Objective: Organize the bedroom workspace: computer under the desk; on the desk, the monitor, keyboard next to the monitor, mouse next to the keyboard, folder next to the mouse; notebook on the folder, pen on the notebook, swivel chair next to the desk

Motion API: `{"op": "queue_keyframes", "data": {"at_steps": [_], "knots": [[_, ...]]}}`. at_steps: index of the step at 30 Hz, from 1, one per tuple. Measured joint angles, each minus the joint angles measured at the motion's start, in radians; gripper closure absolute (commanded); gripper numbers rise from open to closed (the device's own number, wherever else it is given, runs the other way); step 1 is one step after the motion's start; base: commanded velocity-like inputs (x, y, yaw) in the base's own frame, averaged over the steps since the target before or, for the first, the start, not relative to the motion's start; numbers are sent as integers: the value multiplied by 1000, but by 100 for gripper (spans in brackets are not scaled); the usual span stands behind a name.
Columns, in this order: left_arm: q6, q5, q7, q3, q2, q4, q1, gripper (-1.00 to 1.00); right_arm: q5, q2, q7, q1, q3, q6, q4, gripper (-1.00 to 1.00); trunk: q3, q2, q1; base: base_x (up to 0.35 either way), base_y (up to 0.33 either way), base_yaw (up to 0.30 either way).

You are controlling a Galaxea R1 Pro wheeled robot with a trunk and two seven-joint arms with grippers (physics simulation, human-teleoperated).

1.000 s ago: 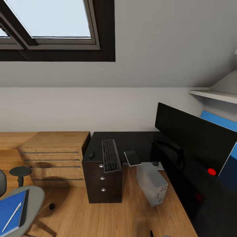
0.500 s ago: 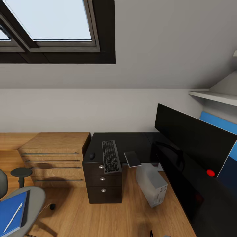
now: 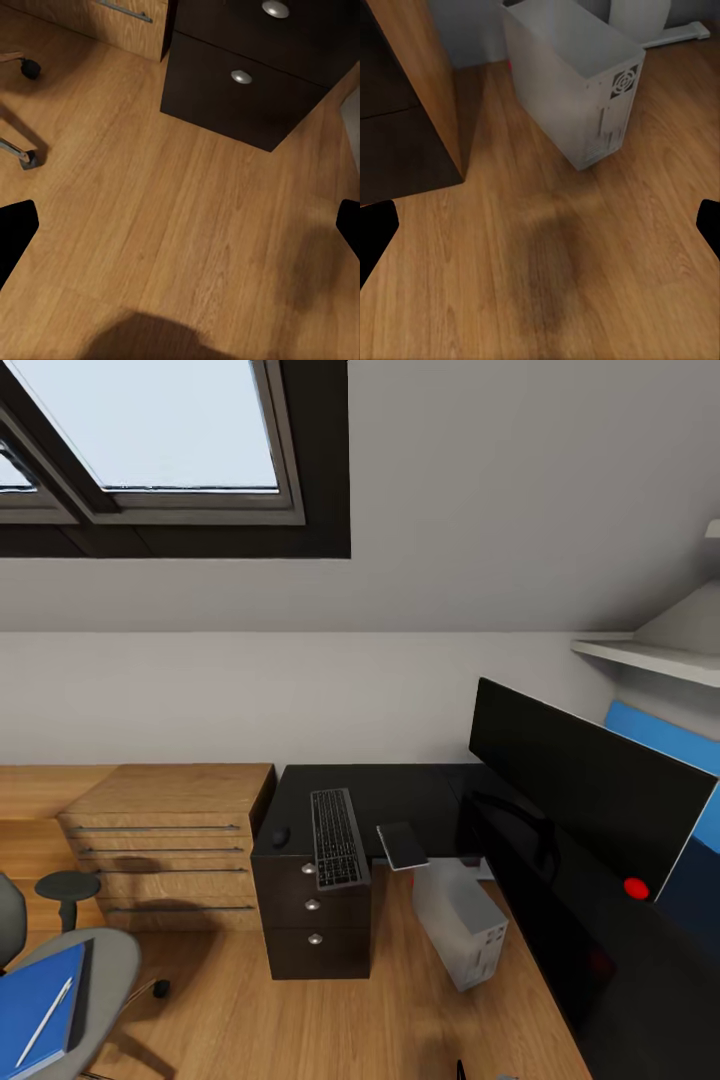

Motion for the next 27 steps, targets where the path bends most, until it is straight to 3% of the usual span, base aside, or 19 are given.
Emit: {"op": "queue_keyframes", "data": {"at_steps": [27], "knots": [[0,0,0,0,0,0,0,-100,0,1,0,0,0,0,0,-100,57,190,-104,0,0,106]]}}
